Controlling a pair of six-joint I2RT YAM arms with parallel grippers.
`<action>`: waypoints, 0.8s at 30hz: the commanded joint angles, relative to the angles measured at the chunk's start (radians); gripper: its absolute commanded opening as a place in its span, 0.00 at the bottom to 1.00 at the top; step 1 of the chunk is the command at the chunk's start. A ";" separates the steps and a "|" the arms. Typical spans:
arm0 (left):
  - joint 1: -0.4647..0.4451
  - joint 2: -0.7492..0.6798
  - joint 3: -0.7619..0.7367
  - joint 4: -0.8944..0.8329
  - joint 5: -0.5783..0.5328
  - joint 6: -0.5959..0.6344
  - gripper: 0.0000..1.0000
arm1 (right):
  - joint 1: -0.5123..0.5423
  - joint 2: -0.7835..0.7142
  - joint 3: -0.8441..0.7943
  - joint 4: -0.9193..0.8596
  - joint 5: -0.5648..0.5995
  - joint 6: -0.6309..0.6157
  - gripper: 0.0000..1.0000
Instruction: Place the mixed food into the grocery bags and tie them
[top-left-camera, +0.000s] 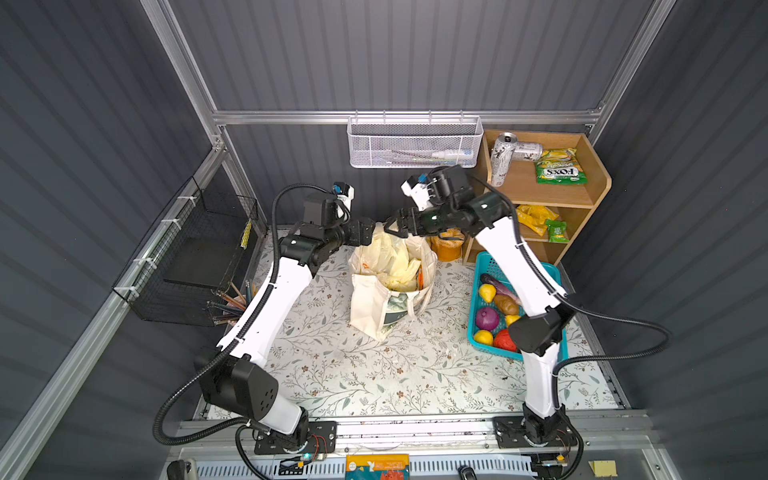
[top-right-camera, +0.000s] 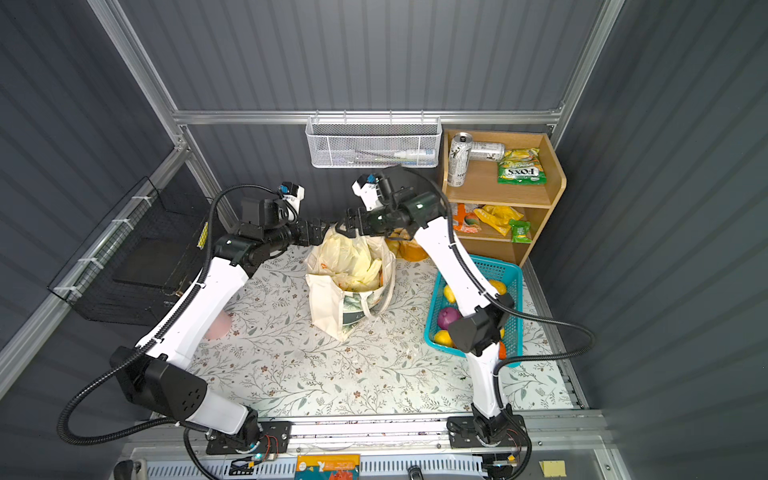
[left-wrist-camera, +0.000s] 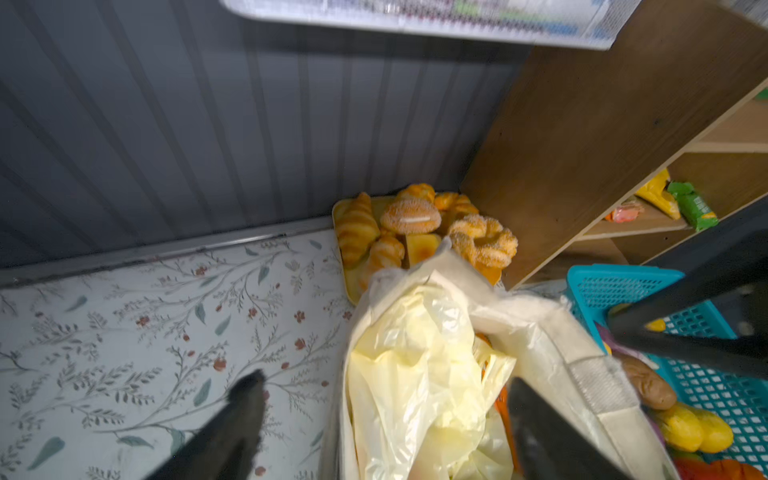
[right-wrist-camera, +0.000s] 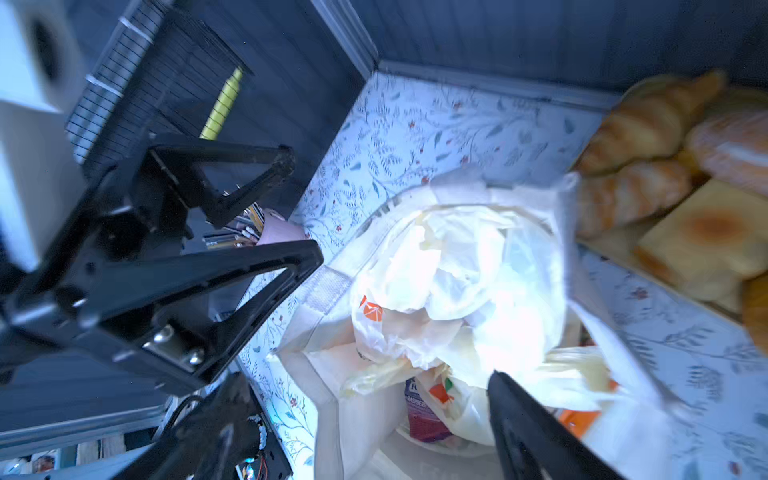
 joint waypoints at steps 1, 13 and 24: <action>0.001 -0.008 0.077 -0.043 -0.036 0.029 1.00 | -0.050 -0.111 -0.099 0.026 0.015 -0.001 0.99; 0.040 -0.207 -0.275 0.176 -0.371 0.008 1.00 | -0.355 -0.830 -1.097 0.538 0.403 0.018 0.99; 0.153 -0.278 -0.721 0.570 -0.492 0.072 1.00 | -0.607 -0.966 -1.648 0.977 0.604 -0.088 0.99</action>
